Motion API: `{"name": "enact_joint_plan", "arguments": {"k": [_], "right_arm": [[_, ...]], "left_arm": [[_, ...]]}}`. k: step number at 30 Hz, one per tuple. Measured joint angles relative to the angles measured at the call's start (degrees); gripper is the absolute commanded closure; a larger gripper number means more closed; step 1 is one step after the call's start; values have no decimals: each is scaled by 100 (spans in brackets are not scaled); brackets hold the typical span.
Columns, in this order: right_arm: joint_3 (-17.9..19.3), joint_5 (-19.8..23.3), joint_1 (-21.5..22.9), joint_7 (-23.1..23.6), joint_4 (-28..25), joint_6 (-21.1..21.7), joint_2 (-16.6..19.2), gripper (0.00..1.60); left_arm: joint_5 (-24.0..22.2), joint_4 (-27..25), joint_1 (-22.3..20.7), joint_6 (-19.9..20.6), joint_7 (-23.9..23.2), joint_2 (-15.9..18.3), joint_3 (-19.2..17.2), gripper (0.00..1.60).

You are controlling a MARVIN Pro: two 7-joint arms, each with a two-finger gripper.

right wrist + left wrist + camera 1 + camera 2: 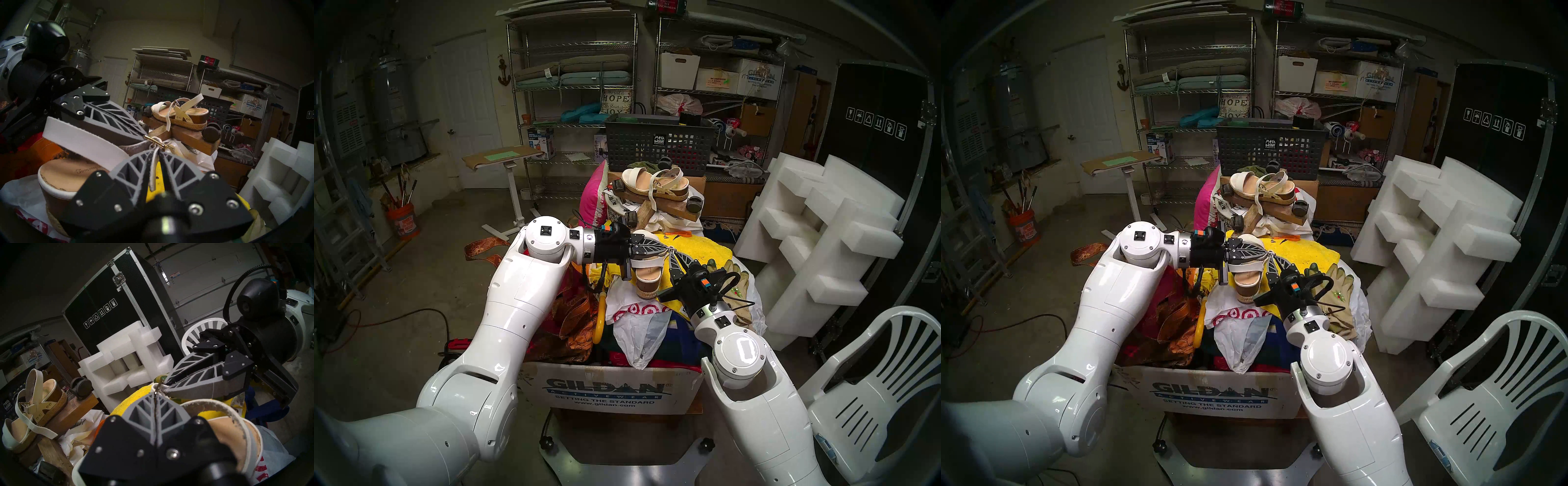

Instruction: Unbuckle a shoe

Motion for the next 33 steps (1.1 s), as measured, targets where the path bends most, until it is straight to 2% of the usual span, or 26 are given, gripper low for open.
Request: {"name": "enact_joint_plan", "arguments": {"k": [7,10,11,12,13,33], "right_arm": [[-19,1,-66,-57,-24,0,-8,88],[-31,-1,-71,-80,-29,0,-10,95],[-35,-3,-71,-88,-31,0,-11,102],[-38,-4,-71,-94,-32,-1,-11,122],[-43,-7,-70,-108,-32,-3,-12,160],[-57,-43,-1,-188,43,-42,-9,160]], "left_arm": [[0,5,-9,-7,12,-2,1,160],[-1,11,-12,-11,12,-2,-6,160],[-2,13,-13,-13,12,-2,-9,160],[-3,15,-13,-14,12,-2,-10,160],[-4,18,-15,-15,12,-3,-12,160],[-10,47,-20,10,-56,-3,-31,160]]}}
